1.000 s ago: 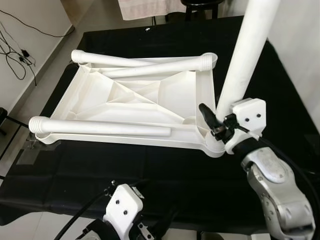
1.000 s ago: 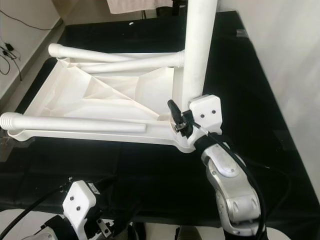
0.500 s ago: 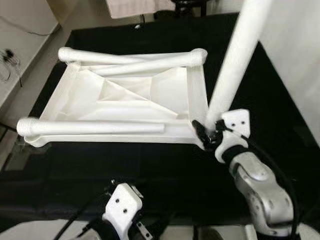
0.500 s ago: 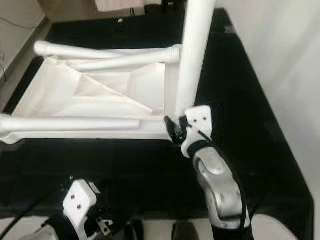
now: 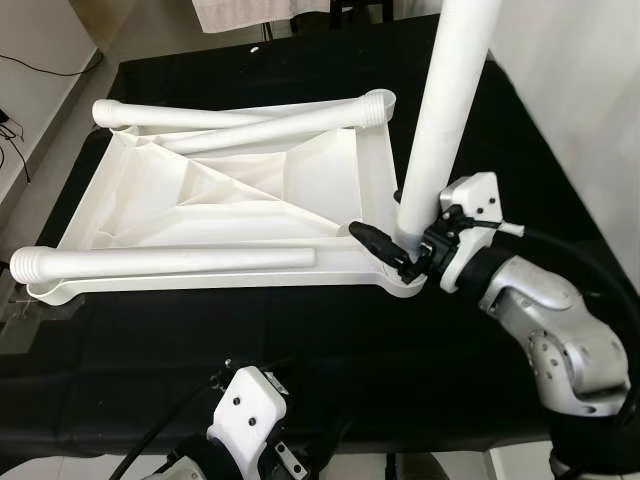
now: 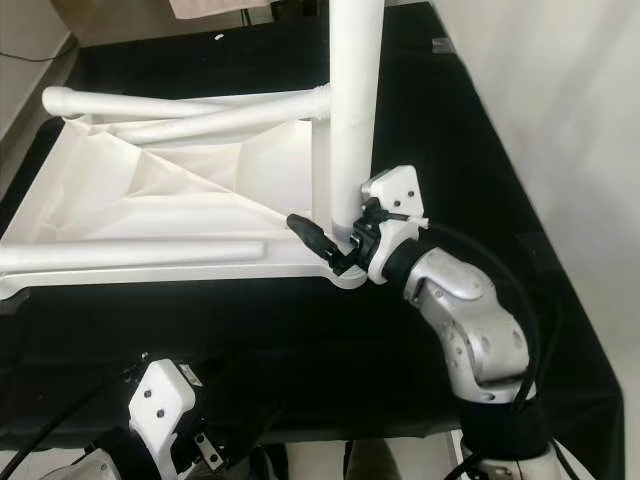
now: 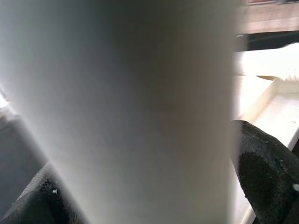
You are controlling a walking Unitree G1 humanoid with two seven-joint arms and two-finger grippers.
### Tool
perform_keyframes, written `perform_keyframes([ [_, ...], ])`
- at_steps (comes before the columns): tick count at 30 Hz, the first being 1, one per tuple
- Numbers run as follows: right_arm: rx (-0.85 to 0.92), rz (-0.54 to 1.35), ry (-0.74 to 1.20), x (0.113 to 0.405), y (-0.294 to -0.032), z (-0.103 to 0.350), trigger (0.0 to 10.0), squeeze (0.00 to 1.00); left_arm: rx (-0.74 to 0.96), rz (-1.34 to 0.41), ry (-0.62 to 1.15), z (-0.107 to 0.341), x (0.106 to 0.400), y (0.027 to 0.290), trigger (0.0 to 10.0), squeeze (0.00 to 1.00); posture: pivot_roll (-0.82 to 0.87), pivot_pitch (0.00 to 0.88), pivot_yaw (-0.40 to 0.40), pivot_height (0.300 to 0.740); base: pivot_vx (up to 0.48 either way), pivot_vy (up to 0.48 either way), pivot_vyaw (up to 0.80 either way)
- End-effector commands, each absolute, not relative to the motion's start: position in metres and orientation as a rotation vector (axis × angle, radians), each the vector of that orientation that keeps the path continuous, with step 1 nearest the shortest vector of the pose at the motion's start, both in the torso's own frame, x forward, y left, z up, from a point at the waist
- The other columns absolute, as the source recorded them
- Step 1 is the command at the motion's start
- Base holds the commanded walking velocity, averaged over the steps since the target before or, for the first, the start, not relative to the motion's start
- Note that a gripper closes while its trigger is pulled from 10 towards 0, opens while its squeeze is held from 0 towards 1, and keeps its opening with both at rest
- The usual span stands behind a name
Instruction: Building children table
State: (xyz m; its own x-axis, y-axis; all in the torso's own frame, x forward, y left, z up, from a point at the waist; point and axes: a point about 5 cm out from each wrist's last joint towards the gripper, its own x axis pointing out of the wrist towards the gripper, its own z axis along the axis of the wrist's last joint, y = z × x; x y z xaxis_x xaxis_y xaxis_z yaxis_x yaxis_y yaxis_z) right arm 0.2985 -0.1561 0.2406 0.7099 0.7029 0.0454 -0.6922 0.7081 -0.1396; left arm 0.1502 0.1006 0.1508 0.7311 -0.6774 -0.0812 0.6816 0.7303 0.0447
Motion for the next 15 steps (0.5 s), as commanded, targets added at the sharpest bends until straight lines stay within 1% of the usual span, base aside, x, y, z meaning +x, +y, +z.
perform_keyframes([
  [1, -0.120, 0.855, -0.105, 0.299, -0.150, 0.241, 10.0, 0.00, 0.080, -0.741, 0.092, 0.143, 0.149, 0.101, 10.0, 0.00, -0.03, 0.239, 0.077, 0.740, 0.000, 0.000, 0.00],
  [2, -0.120, 0.855, -0.105, 0.299, -0.150, 0.241, 10.0, 0.00, 0.080, -0.741, 0.092, 0.143, 0.149, 0.101, 10.0, 0.00, -0.03, 0.239, 0.077, 0.740, 0.000, 0.000, 0.00],
  [4, -0.153, 0.949, -0.090, 0.304, -0.151, 0.244, 10.0, 0.00, 0.080, -0.741, 0.089, 0.143, 0.150, 0.101, 10.0, 0.00, -0.03, 0.239, 0.068, 0.740, 0.000, 0.000, 0.00],
  [5, -0.163, 1.003, -0.076, 0.306, -0.152, 0.245, 0.9, 0.00, 0.080, -0.741, 0.087, 0.143, 0.150, 0.100, 10.0, 0.00, -0.03, 0.239, 0.065, 0.740, 0.000, 0.000, 0.00],
  [6, -0.163, 1.003, -0.076, 0.306, -0.152, 0.245, 0.9, 0.00, 0.080, -0.741, 0.087, 0.143, 0.150, 0.100, 10.0, 0.00, -0.03, 0.239, 0.065, 0.740, 0.000, 0.000, 0.00],
  [7, -0.169, 1.043, -0.067, 0.307, -0.154, 0.245, 0.9, 0.00, 0.080, -0.741, 0.085, 0.144, 0.150, 0.100, 10.0, 0.00, -0.03, 0.239, 0.065, 0.740, 0.000, 0.000, 0.00],
  [8, -0.170, 1.081, -0.061, 0.308, -0.155, 0.245, 0.0, 0.00, 0.080, -0.742, 0.084, 0.144, 0.150, 0.100, 10.0, 0.00, -0.02, 0.238, 0.063, 0.740, 0.000, 0.000, 0.00],
  [11, -0.176, 1.132, -0.058, 0.310, -0.157, 0.246, 0.0, 0.00, 0.080, -0.744, 0.083, 0.143, 0.150, 0.099, 10.0, 0.00, -0.02, 0.238, 0.063, 0.740, 0.000, 0.000, 0.00],
  [15, -0.155, 1.140, -0.055, 0.310, -0.160, 0.247, 0.0, 0.00, 0.080, -0.744, 0.082, 0.143, 0.150, 0.099, 10.0, 0.00, -0.02, 0.240, 0.063, 0.740, 0.000, 0.000, 0.00],
])
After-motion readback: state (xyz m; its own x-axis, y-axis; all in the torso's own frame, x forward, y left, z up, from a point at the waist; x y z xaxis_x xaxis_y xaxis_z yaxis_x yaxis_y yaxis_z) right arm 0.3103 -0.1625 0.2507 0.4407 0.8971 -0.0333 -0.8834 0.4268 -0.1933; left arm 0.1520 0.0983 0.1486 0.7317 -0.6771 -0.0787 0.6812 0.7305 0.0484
